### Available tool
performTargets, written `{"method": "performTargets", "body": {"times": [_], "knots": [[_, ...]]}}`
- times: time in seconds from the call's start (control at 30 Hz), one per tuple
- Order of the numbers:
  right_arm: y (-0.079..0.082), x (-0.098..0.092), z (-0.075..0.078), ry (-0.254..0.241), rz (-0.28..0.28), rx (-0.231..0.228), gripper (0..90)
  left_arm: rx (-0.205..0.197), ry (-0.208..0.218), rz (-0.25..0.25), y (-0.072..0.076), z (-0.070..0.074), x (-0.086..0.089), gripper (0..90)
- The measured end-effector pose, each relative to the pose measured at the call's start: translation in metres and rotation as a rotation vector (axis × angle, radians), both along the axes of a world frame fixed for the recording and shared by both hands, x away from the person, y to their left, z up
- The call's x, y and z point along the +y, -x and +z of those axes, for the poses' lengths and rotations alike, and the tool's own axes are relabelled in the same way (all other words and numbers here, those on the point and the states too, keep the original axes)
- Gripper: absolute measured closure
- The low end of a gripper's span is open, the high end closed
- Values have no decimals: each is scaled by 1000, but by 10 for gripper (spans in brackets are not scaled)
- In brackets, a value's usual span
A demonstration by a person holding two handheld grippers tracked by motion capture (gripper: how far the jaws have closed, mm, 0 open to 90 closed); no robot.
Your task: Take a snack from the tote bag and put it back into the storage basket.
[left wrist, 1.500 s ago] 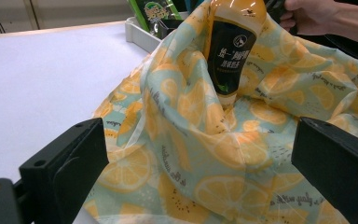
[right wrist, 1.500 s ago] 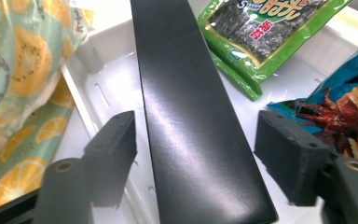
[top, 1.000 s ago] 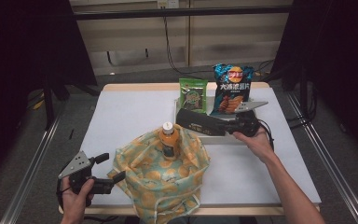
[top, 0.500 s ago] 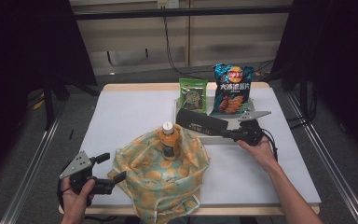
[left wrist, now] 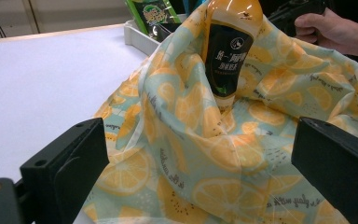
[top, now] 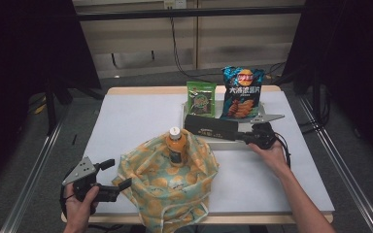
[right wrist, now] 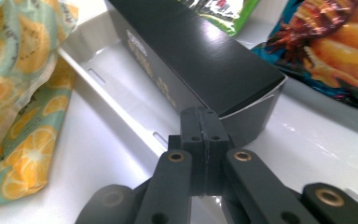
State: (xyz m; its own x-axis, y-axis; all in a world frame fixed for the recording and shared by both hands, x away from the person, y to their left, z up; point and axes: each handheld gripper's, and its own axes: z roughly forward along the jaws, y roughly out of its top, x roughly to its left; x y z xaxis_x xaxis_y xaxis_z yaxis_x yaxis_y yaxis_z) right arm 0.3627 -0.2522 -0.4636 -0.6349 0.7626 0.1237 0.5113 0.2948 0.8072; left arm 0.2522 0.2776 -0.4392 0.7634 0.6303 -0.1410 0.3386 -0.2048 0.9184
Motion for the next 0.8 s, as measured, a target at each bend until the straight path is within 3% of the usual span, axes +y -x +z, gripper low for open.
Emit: {"method": "performTargets", "body": {"times": [0.8], "knots": [[-10,-2,-4,15,-75,-38,900,8,-6,7,0,-1,1,33]]}}
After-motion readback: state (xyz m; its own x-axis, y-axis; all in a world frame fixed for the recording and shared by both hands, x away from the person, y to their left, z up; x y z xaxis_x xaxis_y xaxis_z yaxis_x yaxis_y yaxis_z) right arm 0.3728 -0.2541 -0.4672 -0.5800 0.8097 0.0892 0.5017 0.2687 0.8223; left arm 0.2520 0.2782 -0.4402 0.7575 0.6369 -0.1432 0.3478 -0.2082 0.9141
